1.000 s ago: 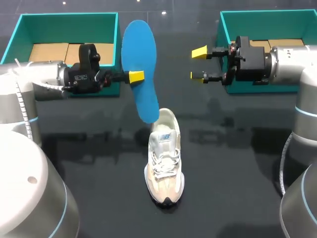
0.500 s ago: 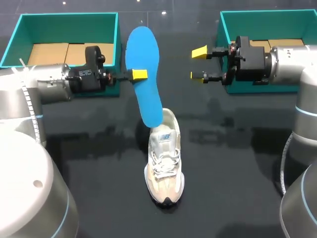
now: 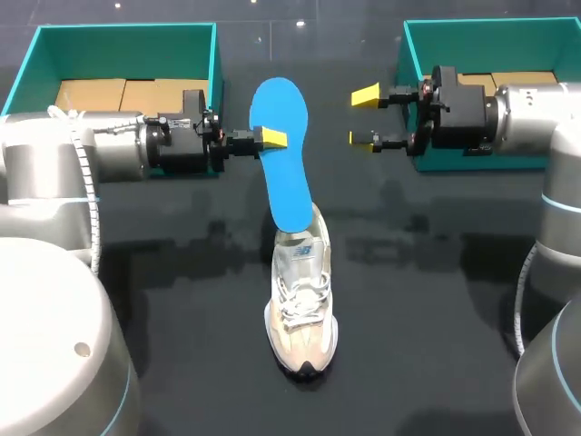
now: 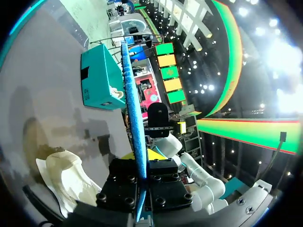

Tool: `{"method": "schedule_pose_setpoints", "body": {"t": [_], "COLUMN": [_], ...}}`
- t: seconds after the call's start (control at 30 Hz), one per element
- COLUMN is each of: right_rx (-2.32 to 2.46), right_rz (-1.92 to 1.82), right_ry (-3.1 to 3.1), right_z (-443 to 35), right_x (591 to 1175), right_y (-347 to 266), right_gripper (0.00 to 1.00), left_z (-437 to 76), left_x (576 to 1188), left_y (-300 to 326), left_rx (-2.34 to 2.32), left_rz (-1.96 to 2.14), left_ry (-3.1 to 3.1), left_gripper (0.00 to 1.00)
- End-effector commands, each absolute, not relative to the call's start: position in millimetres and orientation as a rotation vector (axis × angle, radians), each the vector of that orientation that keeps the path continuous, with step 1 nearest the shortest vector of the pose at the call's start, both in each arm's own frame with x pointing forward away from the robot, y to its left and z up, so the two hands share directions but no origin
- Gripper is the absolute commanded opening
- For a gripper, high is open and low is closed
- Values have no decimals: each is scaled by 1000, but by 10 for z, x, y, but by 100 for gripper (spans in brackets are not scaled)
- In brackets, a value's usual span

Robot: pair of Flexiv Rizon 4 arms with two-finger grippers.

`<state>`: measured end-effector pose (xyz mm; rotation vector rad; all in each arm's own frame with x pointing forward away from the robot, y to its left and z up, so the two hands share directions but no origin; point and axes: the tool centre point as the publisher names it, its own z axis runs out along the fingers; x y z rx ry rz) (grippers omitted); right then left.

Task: Take the shoe out of the shoebox, open the shoe tongue, remove and reinsert the insole, then place the shoe into the shoebox

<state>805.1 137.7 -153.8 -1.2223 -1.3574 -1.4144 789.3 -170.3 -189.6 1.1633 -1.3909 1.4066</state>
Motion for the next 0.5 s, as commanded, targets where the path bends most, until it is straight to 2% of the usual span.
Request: {"method": "schedule_pose_setpoints", "body": {"t": [0.03, 0.5], "right_rx": [-1220, -1408], "right_rz": [-1414, -1163], "right_ry": [-1374, -1701], "right_z": [-1545, -1378], "right_x": [8033, 7901], "right_y": [1377, 1365], "right_gripper": [100, 100], "left_z": [-1960, -2103], "left_x": [7901, 7924], "left_y": [-1747, -1770], "left_rx": [1184, 1268], "left_rz": [1396, 1308], "left_ry": [-1376, -1299], "left_gripper": [0, 0]}}
